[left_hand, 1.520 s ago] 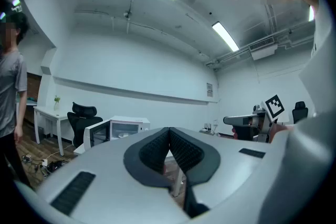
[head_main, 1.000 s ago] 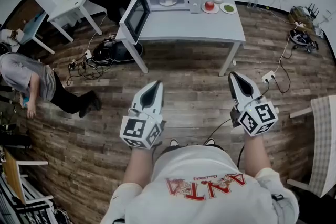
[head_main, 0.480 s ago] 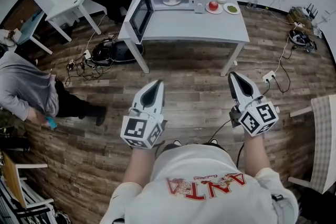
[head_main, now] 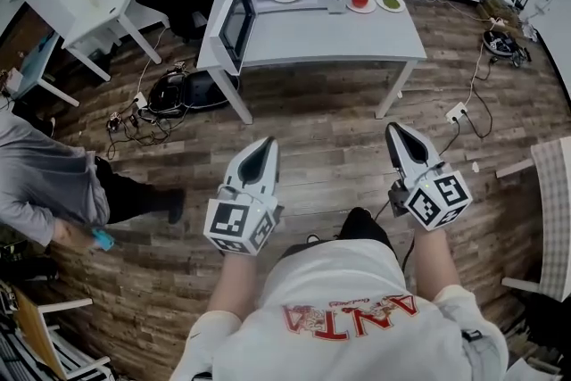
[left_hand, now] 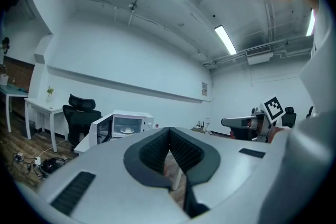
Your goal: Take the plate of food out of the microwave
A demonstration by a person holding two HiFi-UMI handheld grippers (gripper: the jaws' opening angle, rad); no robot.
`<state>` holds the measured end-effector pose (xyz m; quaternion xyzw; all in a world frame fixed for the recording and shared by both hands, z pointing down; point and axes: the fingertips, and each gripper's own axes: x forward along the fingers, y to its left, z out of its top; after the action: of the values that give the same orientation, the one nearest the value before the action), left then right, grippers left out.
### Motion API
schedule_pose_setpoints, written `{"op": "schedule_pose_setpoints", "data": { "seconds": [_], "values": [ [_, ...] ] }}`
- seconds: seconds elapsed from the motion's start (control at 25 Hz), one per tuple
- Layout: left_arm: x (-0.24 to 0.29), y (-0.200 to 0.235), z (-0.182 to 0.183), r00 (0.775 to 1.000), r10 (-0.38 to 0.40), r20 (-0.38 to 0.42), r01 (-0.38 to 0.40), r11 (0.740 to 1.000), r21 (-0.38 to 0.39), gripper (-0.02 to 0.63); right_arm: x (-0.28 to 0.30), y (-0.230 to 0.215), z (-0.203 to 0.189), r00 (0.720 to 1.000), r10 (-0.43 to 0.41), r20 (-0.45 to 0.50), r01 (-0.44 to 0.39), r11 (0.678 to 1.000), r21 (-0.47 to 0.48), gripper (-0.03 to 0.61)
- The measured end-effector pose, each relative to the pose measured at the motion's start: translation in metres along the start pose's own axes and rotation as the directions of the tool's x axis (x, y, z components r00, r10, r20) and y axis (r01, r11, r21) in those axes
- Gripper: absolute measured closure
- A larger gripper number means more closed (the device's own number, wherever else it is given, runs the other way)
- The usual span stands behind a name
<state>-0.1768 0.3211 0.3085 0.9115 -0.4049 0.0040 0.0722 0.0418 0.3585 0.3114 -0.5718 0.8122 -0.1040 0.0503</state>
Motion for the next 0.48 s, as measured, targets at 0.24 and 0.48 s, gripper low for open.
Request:
{"op": "schedule_pose_setpoints", "data": {
  "seconds": [0.24, 0.48],
  "values": [
    [0.018, 0.021, -0.002, 1.000, 0.009, 0.005, -0.009, 1.000, -0.012, 0.604, 0.031, -0.011, 0.001, 1.000, 0.015, -0.008, -0.015, 1.000, 0.021, 0.577],
    [0.050, 0.054, 0.001, 0.998, 0.061, 0.004, -0.061, 0.998, -0.017, 0.604, 0.089, -0.026, 0.001, 0.997, 0.077, -0.026, -0.077, 0.997, 0.021, 0.577]
  ]
}}
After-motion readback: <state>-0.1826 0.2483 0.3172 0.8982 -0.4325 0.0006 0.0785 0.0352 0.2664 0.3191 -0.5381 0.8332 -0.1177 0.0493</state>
